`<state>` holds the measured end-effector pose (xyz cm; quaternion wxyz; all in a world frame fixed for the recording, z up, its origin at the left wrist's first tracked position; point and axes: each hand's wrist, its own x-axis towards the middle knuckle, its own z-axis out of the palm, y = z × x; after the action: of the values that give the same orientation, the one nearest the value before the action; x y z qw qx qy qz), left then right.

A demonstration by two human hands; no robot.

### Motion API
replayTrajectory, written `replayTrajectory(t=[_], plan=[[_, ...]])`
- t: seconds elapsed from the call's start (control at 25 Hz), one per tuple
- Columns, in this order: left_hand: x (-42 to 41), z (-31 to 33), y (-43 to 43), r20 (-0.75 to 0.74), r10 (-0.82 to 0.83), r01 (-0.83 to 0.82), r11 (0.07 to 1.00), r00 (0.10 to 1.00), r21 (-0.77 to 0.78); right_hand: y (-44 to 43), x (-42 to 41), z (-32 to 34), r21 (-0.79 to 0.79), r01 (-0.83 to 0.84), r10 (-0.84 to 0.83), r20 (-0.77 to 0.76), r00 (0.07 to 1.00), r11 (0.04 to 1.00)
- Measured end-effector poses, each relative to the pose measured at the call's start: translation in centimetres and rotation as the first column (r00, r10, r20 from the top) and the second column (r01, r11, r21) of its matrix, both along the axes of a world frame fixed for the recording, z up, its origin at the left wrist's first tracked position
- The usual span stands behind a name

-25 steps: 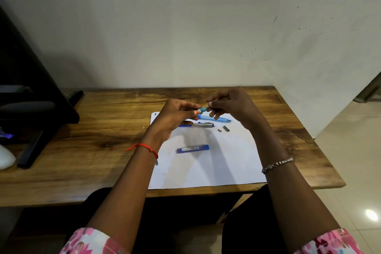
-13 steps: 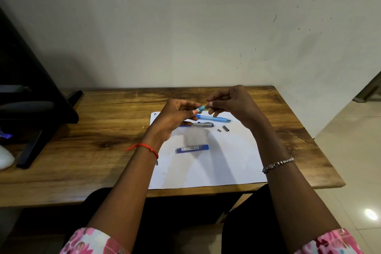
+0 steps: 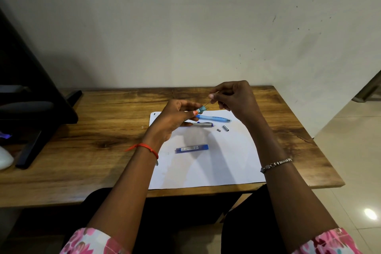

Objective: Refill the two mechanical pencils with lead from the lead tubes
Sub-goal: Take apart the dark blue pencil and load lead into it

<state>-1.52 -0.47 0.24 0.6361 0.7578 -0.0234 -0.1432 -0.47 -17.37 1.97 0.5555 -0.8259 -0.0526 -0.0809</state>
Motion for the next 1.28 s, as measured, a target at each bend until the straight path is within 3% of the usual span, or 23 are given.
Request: replayTrajectory(t=[0.24, 0.4, 0.56, 0.92, 1.04, 1.16, 1.28], plan=[[0.0, 0.2, -0.1, -0.015, 0.042, -0.041, 0.999, 0.999, 0.03, -0.5, 0.3, 0.1, -0.019, 0.105, -0.103, 0.106, 0.989, 0.994], [0.1, 0.5, -0.3, -0.042, 0.124, -0.124, 0.992, 0.991, -0.011, -1.0, 0.4, 0.2, 0.068, 0.146, -0.153, 0.123, 0.98, 0.987], [0.0, 0.7, -0.2, -0.007, 0.167, -0.167, 0.985, 0.986, -0.048, -1.2, 0.4, 0.2, 0.104, 0.107, -0.111, 0.036, 0.993, 0.989], [0.1, 0.6, -0.5, 0.027, 0.195, -0.195, 0.981, 0.981, 0.008, 0.2, 0.0, 0.2, 0.014, 0.003, -0.002, -0.062, 0.998, 1.0], [0.1, 0.4, -0.5, 0.064, 0.196, -0.198, 0.98, 0.978, 0.026, -0.6, 0.2, -0.1, 0.17, 0.022, -0.006, -0.097, 0.995, 0.985], [0.1, 0.4, -0.5, 0.1, 0.187, -0.19, 0.982, 0.977, 0.021, -1.6, 0.7, -0.6, 0.418, 0.076, 0.011, -0.2, 0.98, 0.905], [0.1, 0.3, -0.4, 0.106, 0.18, -0.185, 0.982, 0.978, 0.045, -1.7, 0.7, -0.4, 0.517, 0.047, 0.035, -0.147, 0.988, 0.855]])
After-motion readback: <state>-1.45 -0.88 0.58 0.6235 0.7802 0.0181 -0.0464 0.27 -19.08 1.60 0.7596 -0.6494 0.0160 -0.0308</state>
